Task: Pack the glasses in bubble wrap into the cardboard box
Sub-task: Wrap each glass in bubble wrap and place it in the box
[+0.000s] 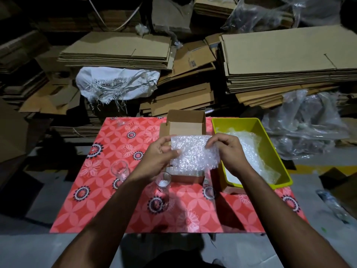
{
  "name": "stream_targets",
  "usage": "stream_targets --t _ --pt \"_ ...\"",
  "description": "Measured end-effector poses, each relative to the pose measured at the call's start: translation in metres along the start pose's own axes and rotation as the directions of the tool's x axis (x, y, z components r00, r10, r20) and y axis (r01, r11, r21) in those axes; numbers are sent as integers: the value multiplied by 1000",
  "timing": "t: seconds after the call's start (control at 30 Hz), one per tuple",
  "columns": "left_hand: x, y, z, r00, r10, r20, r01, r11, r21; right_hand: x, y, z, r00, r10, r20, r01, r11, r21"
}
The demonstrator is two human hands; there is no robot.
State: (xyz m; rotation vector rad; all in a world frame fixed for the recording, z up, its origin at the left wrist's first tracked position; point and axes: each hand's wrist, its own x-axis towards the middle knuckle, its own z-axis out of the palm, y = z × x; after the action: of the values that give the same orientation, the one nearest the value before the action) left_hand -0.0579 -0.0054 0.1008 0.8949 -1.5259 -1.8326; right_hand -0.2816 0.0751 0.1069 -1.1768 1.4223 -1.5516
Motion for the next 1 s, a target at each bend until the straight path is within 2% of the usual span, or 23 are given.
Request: stream_targets --t 0.07,0.1,0.13,0.2,0.23,0.3,0.37,0.6,0.8,0.93,1.0 --pt "0 2 1 999 38 -17 -38 999 0 2 4 -1 982 187 -6 -175 929 325" --pt "0 3 3 998 51 -26 -51 999 -5 2 7 -3 961 270 63 -270 862 429" --pt "0 4 4 998 57 -34 -58 998 -2 4 15 -5 934 337 117 -353 825 441" --pt "-1 8 5 997 78 -28 -78 997 6 -1 18 -6 880 425 210 -468 852 234" --pt "1 9 5 996 86 -19 -86 996 6 -3 20 -5 878 429 211 -464 871 161" --pt "2 10 3 996 95 1 -95 995 -5 -6 17 -1 919 333 211 -355 932 74" --pt "1 10 1 994 108 -8 -108 994 5 -7 12 -1 942 263 207 -279 959 50" --pt "1 9 -9 979 200 -51 -193 975 107 -4 6 -4 964 202 173 -232 958 171" --pt "-2 9 -11 974 219 -52 -213 972 102 -5 8 -1 943 290 164 -328 895 303" --pt "-4 6 -11 983 163 -89 -165 986 -17 -2 11 2 930 297 217 -366 799 477" --pt "-5 4 -11 982 153 -109 -157 987 -33 -4 8 6 938 292 185 -345 817 463"
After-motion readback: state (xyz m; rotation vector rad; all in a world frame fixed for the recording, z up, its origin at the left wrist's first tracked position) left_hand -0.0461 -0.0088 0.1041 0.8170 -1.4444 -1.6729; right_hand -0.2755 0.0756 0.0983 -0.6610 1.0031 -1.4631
